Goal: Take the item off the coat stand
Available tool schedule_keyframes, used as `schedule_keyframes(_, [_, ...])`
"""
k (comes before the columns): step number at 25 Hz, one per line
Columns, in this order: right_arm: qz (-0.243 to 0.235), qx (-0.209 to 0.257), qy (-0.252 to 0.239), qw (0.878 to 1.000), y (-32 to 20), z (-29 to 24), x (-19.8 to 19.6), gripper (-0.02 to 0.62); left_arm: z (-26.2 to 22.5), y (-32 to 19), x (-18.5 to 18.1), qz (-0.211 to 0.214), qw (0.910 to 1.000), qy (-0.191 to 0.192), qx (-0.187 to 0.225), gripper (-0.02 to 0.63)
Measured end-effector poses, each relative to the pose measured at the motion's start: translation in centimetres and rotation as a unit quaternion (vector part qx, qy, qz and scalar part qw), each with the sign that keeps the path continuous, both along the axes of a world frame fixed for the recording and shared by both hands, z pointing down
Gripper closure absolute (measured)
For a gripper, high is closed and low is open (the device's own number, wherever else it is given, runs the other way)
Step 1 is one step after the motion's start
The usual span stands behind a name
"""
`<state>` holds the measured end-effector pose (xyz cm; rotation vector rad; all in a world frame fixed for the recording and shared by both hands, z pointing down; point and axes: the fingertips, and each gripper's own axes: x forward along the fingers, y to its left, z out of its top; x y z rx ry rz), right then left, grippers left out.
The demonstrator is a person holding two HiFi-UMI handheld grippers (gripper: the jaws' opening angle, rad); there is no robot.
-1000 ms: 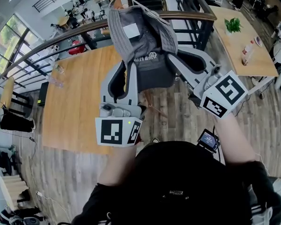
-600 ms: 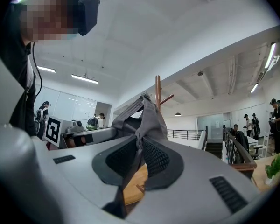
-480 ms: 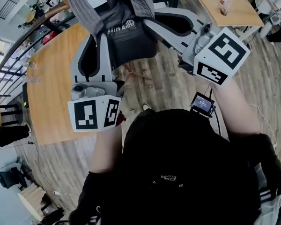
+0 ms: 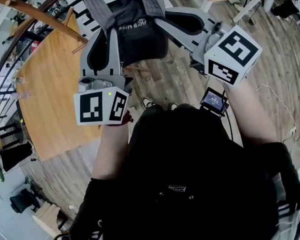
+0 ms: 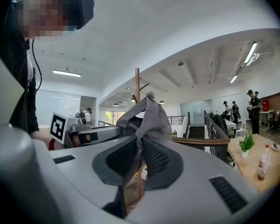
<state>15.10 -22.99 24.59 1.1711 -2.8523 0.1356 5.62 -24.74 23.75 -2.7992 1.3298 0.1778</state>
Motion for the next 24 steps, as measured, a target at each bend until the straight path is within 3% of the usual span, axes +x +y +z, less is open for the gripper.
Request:
schedule_keyframes(10, [-0.015,-0.046,-0.003,0.999,2.7,4.2,2.6,0.538,3.7,2.8,2.9,0.000,0.9991,-0.017,-0.038,0.554])
schedule_keyframes(18, [-0.058,-0.049,-0.010,0.997,4.0,4.9,1.9,0.538,4.5,4.8,2.2,-0.038,0.9981,-0.022,-0.043,0.554])
schedule_keyframes(24, [-0.065,-0.064,-0.006,0.996,3.1,5.7,-1.7,0.538,5.5,4.0,-1.3,-0.040,0.9972,-0.026,-0.057,0.554])
